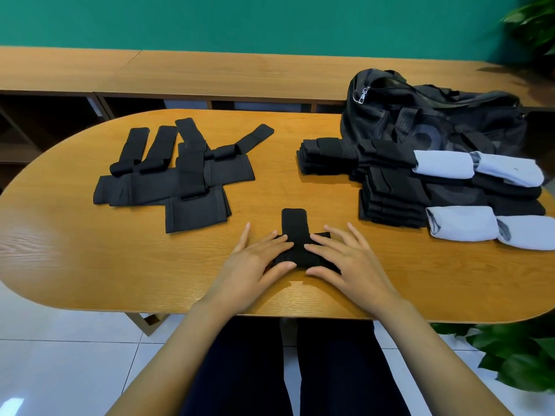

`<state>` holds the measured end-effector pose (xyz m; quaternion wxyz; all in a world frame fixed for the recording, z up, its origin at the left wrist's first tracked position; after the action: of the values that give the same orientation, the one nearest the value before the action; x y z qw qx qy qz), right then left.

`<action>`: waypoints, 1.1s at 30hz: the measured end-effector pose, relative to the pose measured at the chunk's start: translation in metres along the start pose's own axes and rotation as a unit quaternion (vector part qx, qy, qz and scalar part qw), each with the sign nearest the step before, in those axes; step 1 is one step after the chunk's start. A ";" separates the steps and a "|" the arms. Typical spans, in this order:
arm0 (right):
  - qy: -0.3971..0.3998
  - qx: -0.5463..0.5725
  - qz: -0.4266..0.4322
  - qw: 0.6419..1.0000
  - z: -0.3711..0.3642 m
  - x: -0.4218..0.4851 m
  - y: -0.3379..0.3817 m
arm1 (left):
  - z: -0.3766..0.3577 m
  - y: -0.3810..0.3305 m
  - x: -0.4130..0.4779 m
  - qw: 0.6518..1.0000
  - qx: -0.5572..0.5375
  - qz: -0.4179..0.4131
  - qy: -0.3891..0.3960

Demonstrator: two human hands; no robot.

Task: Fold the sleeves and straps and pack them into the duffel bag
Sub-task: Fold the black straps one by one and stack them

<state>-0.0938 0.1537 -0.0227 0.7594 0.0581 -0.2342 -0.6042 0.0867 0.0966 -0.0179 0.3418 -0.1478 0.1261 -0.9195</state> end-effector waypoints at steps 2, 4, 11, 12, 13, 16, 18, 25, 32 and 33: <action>-0.012 -0.002 0.002 1.000 -0.001 0.001 0.000 | 0.000 0.000 -0.001 1.000 0.001 -0.007 -0.018; -0.026 -0.003 0.004 1.000 -0.002 0.002 0.000 | 0.000 -0.001 -0.002 0.999 0.007 -0.013 -0.039; -0.073 -0.005 0.022 0.997 0.004 0.003 0.006 | 0.003 -0.005 -0.002 0.996 0.013 -0.005 -0.088; -0.080 -0.002 0.024 0.997 0.005 0.004 0.006 | 0.004 -0.005 -0.002 0.995 0.013 -0.002 -0.095; -0.088 0.000 0.027 0.996 0.008 0.006 0.007 | 0.006 -0.005 -0.001 0.995 0.013 0.000 -0.103; -0.109 0.012 0.033 0.993 0.013 0.010 0.007 | 0.012 -0.006 0.003 0.992 0.019 0.015 -0.128; -0.119 0.024 0.028 0.992 0.016 0.015 0.007 | 0.015 -0.004 0.006 0.990 0.017 0.034 -0.138; -0.144 0.099 -0.035 0.984 0.027 0.039 0.003 | 0.023 0.006 0.024 0.975 -0.055 0.129 -0.173; -0.132 0.116 -0.106 0.979 0.018 0.064 -0.009 | 0.018 0.020 0.036 0.957 -0.063 0.231 -0.166; -0.131 0.100 -0.102 0.981 0.017 0.064 -0.009 | 0.016 0.022 0.036 0.958 -0.059 0.232 -0.159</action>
<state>-0.0986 0.0946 0.0074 0.6468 0.0777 -0.3835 -0.6546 0.0796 0.0547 -0.0035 0.5517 -0.2790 0.1552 -0.7705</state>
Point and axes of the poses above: each hand's wrist, its own x-axis towards the middle knuckle, its own z-axis out of the back of the hand, y = z × x, the point moved 5 cm from there along x, towards the middle knuckle, and after that the axes turned 8 degrees about x, right-handed, at the moved point
